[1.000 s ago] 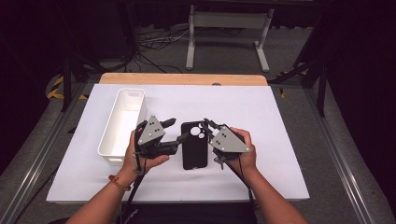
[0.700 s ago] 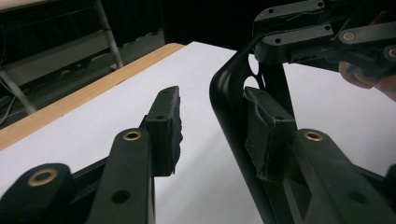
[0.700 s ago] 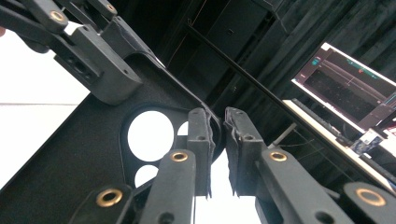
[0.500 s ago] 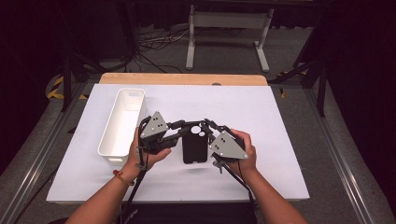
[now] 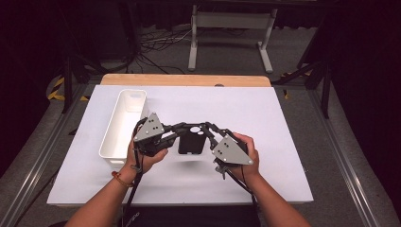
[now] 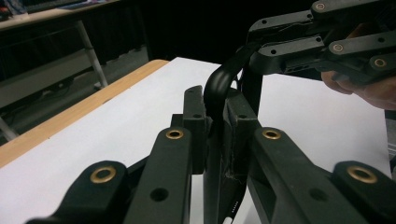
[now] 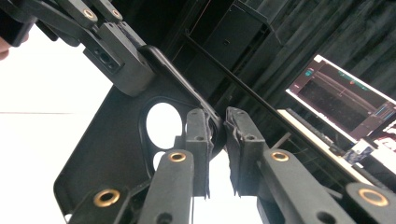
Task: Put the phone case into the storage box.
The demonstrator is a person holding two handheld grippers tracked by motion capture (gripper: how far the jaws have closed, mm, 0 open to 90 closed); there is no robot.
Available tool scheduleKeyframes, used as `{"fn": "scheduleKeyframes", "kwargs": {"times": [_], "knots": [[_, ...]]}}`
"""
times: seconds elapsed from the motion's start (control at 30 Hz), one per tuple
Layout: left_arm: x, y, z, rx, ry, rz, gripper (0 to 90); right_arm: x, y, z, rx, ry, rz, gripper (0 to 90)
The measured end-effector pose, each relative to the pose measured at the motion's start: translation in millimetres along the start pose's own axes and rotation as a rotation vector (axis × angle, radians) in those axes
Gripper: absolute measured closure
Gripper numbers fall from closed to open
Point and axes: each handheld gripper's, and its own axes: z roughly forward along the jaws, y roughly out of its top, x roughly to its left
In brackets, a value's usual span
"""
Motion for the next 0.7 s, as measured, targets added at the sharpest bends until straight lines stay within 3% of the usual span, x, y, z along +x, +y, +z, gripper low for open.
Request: {"fn": "scheduleKeyframes", "kwargs": {"times": [0.17,0.4,0.53,0.63,0.7], "knots": [[0.7,2.8,-4.1,-0.012,-0.003,0.017,82.2,-1.1,1.8,-1.6,-0.010,0.014,0.028,77.8],[2.8,4.9,-10.6,-0.034,0.020,0.008,82.2,-13.3,4.1,-9.0,-0.036,0.032,0.120,69.8],[5.2,6.3,-15.4,-0.042,0.019,0.009,82.2,-19.7,2.6,-11.1,-0.028,0.028,0.155,61.3],[5.6,6.9,-17.1,-0.054,0.018,0.003,82.2,-27.3,0.2,-12.7,-0.018,0.050,0.224,50.7],[5.2,7.2,-17.9,-0.055,0.016,-0.005,82.2,-30.2,-2.8,-15.0,0.004,0.066,0.234,45.8]]}}
